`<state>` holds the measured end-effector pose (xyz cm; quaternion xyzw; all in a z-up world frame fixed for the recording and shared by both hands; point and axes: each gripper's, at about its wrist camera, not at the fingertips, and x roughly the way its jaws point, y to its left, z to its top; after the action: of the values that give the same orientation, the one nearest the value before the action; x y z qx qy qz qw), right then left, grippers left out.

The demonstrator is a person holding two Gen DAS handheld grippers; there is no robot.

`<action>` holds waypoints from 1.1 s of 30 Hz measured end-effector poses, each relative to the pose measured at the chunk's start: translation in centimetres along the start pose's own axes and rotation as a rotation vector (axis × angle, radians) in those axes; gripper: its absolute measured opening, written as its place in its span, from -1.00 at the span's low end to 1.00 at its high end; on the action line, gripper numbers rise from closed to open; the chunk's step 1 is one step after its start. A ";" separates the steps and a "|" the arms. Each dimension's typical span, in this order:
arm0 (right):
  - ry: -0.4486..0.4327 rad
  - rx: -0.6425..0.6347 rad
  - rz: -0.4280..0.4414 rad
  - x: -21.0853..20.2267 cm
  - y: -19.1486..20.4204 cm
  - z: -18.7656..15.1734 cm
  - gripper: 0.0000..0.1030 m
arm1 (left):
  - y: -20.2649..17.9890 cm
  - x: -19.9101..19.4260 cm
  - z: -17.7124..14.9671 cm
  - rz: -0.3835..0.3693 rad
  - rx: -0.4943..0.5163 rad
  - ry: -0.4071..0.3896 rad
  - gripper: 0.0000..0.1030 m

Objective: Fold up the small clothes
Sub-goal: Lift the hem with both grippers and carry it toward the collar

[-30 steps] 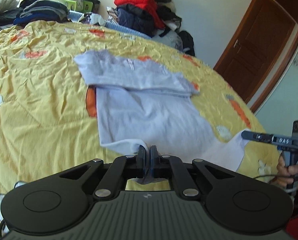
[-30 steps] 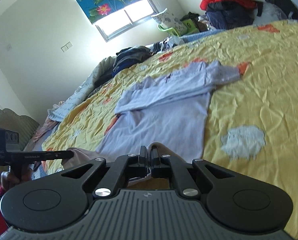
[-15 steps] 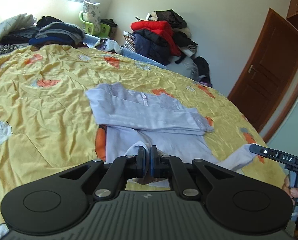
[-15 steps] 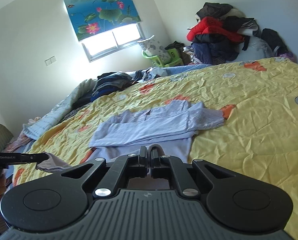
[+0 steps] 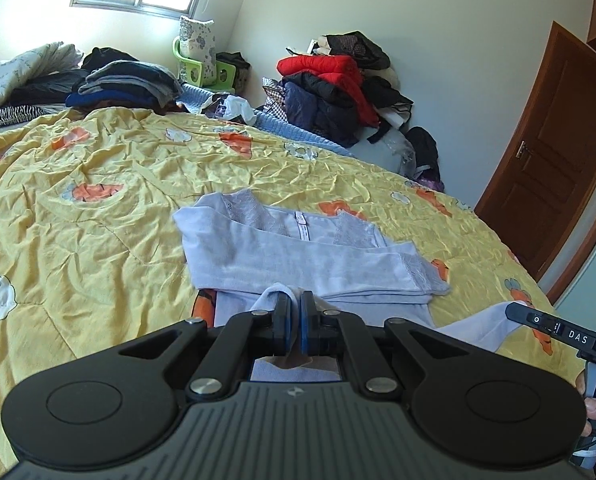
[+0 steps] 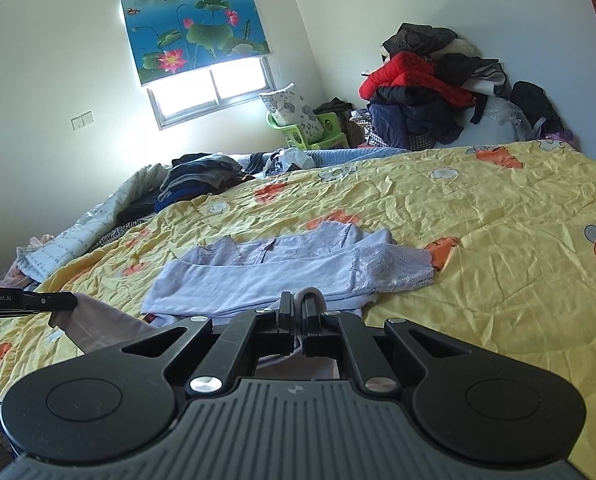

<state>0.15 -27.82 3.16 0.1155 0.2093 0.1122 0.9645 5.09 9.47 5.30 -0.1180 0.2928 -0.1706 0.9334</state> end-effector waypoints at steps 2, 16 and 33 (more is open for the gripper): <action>0.003 0.004 -0.004 0.4 -0.2 0.0 -0.84 | 0.0 0.5 0.2 0.016 -0.001 0.009 -0.91; 0.011 0.007 -0.014 1.4 -0.4 0.1 -0.84 | -1.7 3.5 0.4 0.132 0.082 0.034 -0.91; 0.005 -0.002 -0.017 3.7 -0.7 1.6 -0.84 | -2.0 5.8 2.0 0.179 0.126 0.044 -0.91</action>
<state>4.24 -27.84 3.01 0.1128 0.2125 0.1044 0.9650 10.23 5.70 4.64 -0.0288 0.3114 -0.1073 0.9437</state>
